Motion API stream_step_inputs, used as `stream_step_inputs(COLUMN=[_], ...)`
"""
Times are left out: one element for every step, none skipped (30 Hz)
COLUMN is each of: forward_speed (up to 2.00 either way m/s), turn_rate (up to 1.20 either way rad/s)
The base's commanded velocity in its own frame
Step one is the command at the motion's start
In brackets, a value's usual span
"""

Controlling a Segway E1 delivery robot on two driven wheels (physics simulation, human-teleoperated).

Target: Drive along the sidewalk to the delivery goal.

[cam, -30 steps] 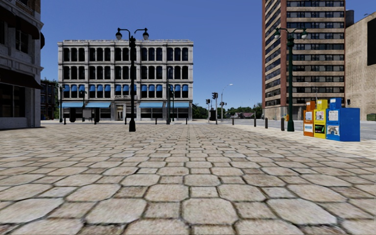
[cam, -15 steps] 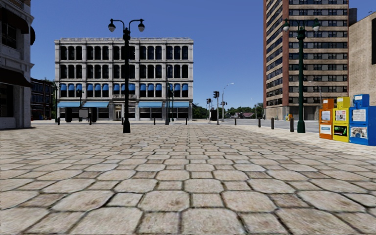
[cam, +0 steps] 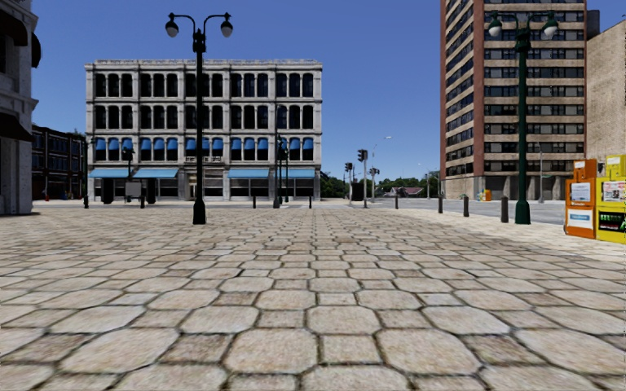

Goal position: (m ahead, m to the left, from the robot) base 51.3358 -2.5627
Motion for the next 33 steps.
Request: stream_step_inputs(forward_speed=[1.93,1.93,1.93,1.93,1.93,1.93,1.93,1.93,2.0,2.0,2.0,2.0,2.0,2.0,2.0,2.0,2.0,2.0,2.0,2.0,2.0,2.0,2.0,2.0,2.0,2.0,2.0,2.0,2.0,2.0,2.0,2.0,2.0], turn_rate=[0.0,0.0,0.0,0.0,0.0,0.0,0.0,0.0,0.0,0.0,0.0,0.0,0.0,0.0,0.0,0.0,0.0,0.0,0.0,0.0,0.0,0.0,0.0,0.0,0.0,0.0,0.0,0.0,0.0,0.0,0.0,0.0,0.0])
